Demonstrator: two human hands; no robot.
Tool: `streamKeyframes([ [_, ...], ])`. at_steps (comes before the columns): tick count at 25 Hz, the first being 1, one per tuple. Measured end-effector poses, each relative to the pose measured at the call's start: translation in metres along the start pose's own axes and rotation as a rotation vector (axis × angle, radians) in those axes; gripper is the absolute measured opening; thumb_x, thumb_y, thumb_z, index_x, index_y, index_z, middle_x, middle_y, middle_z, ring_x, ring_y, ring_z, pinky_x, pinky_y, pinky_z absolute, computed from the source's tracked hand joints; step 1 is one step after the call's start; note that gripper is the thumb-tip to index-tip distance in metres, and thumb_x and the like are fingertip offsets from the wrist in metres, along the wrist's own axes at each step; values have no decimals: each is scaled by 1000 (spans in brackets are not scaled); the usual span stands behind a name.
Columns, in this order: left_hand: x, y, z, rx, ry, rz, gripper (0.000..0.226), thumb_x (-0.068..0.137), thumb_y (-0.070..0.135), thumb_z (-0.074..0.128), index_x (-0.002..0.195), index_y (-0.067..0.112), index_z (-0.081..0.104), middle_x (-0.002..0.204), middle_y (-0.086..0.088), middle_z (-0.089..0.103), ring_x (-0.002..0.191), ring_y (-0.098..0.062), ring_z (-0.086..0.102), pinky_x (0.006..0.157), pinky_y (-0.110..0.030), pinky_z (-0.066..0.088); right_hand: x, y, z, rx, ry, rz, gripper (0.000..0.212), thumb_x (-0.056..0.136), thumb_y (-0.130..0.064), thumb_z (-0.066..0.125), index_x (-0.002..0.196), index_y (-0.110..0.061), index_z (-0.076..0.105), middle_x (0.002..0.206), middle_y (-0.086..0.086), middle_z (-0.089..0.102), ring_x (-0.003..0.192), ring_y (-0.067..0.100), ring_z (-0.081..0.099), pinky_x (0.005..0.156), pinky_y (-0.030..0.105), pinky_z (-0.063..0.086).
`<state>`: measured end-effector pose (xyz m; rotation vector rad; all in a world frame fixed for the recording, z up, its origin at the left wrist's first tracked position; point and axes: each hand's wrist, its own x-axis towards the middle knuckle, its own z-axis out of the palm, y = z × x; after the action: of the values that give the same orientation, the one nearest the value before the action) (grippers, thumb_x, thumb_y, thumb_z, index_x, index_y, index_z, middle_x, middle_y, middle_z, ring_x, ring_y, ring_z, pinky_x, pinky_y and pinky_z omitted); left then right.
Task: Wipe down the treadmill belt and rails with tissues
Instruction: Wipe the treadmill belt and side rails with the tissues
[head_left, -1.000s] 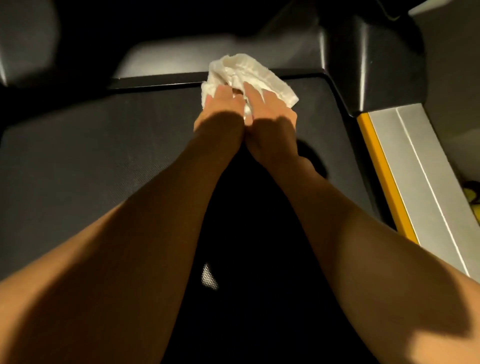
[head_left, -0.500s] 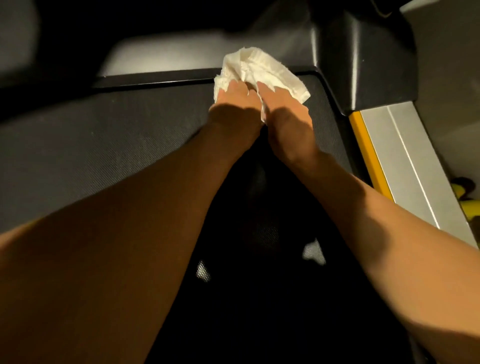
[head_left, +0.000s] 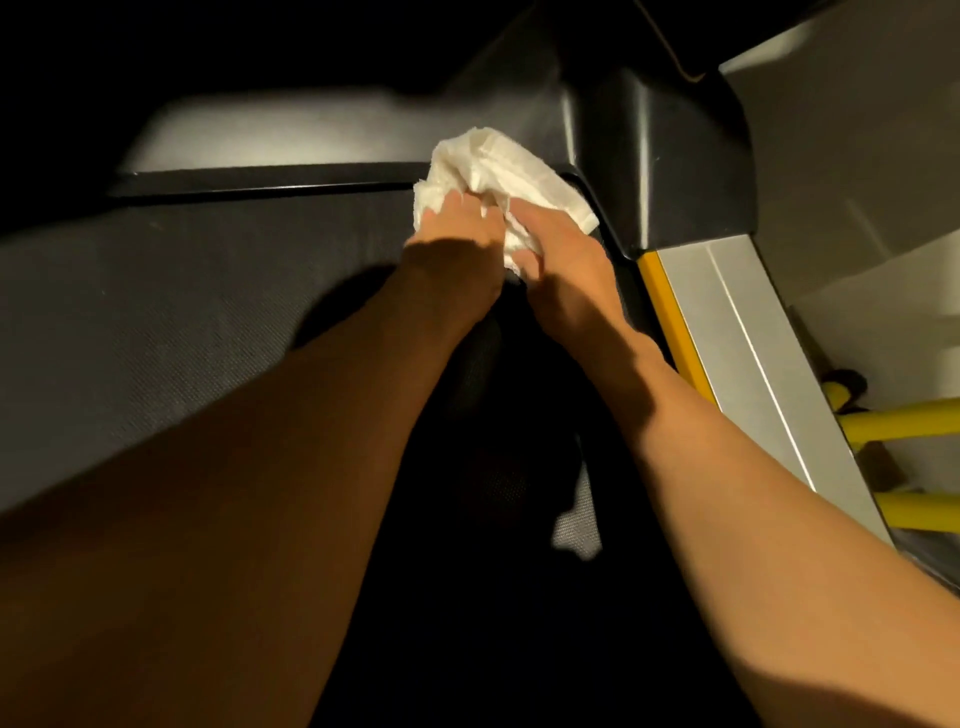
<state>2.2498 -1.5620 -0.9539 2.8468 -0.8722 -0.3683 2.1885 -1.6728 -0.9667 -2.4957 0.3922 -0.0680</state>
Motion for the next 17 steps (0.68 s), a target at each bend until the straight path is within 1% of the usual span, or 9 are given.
streamKeyframes([
  [1,-6,2,4,-18,10,28,60,97,15,43,150,6,15,129,-19,49,113,-32,52,89,-37,44,-9,5,0,-82,-10,-21,44,100,-33,44,142,-23,41,146,3,43,134,20,38,104,19,22],
  [3,-19,4,14,-42,19,70,49,98,15,44,145,8,31,114,-13,60,98,-28,61,77,-33,45,-25,12,5,-181,-50,45,48,99,-35,46,143,-19,39,147,8,42,134,26,39,109,29,26],
  [6,-19,10,9,-64,-21,21,35,98,15,47,132,6,46,109,-12,63,95,-28,62,75,-34,44,-16,7,10,-57,-70,240,43,99,-35,45,138,-18,46,140,10,48,125,25,47,105,30,32],
  [7,-20,6,7,-64,-21,0,36,97,16,47,132,6,46,112,-14,61,98,-29,61,76,-35,44,-13,0,13,-35,-68,214,40,100,-29,45,137,-15,48,139,11,50,124,24,48,103,28,32],
  [9,-28,-4,6,-120,-5,-72,39,97,19,48,134,8,44,125,-15,55,110,-31,56,85,-38,44,-23,-15,24,-1,31,-39,37,96,-12,51,132,-10,54,134,14,55,123,27,51,101,25,34],
  [10,-37,-9,5,-122,-52,-96,42,97,22,49,136,9,44,132,-14,52,117,-31,53,91,-39,43,-34,-18,29,25,60,-130,39,92,-6,54,131,-9,55,132,14,57,122,28,52,100,25,35],
  [13,-78,-27,10,-11,-44,-10,55,95,35,51,144,14,35,148,-10,38,134,-27,38,104,-41,38,-61,-22,31,22,27,-142,41,92,-8,54,133,-15,55,129,12,59,117,28,55,96,30,41],
  [15,-96,-29,13,-32,19,14,58,96,38,49,146,16,31,151,-8,34,139,-27,31,105,-42,37,-73,-27,32,48,88,-97,41,91,-6,52,130,-18,58,123,9,61,110,24,57,89,26,43],
  [17,-99,-26,18,-13,46,17,54,97,35,48,145,14,33,148,-10,39,135,-27,37,102,-40,40,-72,-38,35,52,156,-58,41,89,-3,51,126,-16,60,120,9,62,107,24,58,86,25,43],
])
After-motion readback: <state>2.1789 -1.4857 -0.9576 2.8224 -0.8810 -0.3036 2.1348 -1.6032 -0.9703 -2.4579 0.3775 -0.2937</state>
